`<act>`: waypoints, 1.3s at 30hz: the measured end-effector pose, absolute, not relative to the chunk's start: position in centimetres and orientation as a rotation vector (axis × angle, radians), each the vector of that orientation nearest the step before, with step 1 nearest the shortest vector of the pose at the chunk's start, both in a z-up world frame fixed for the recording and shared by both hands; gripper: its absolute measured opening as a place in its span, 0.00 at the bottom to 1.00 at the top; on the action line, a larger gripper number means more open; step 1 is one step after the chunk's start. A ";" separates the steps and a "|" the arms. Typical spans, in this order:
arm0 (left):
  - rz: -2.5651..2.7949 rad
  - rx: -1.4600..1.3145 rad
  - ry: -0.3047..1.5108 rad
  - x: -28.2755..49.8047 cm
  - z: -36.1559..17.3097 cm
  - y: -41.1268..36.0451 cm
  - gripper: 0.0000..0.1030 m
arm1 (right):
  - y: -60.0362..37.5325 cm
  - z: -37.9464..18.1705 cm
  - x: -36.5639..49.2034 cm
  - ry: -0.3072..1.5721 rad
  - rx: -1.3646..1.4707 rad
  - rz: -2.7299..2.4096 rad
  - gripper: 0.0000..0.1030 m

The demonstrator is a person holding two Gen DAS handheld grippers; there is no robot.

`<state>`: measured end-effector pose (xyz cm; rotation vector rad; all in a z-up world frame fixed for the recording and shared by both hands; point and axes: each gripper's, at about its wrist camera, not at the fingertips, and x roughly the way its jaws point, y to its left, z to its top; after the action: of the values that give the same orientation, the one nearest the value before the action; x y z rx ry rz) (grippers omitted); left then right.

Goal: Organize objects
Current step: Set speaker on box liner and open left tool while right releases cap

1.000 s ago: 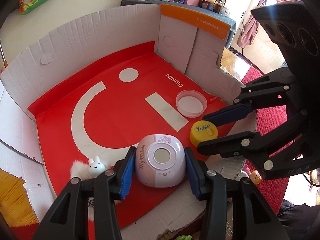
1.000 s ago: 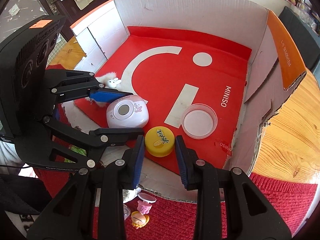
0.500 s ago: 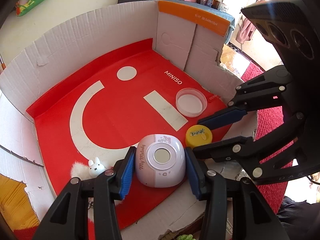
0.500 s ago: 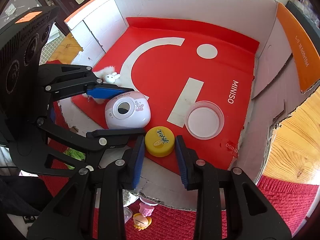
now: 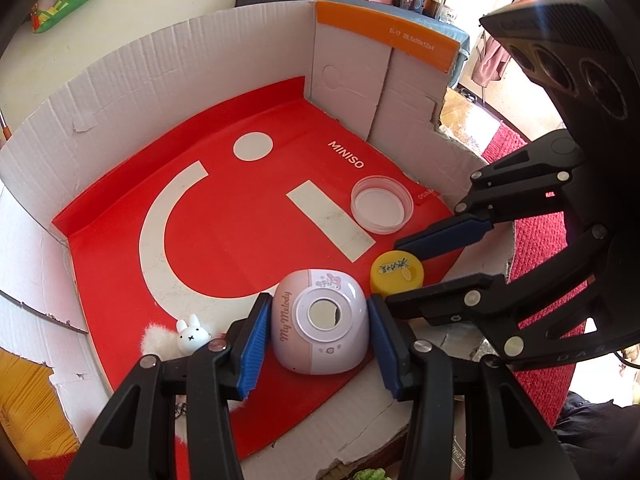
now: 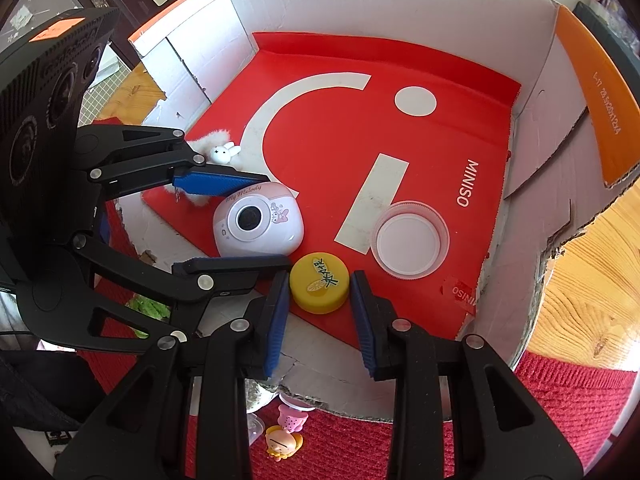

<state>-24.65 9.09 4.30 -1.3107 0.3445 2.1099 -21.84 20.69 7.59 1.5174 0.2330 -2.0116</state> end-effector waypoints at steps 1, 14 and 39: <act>2.110 -1.310 0.346 -24.6 4.3 9.1 0.48 | 20.6 7.6 -21.9 0.233 1.517 -2.012 0.29; 2.109 -1.312 0.333 -24.4 4.2 8.7 0.48 | 20.9 7.4 -21.5 0.226 1.518 -2.009 0.30; 2.157 -1.285 0.305 -23.2 5.8 8.0 0.50 | 23.2 9.1 -17.9 0.243 1.476 -2.048 0.54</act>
<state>-23.22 8.03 5.77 -1.2845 0.3050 2.1572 -17.87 23.15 9.08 1.4762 0.2428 -2.0481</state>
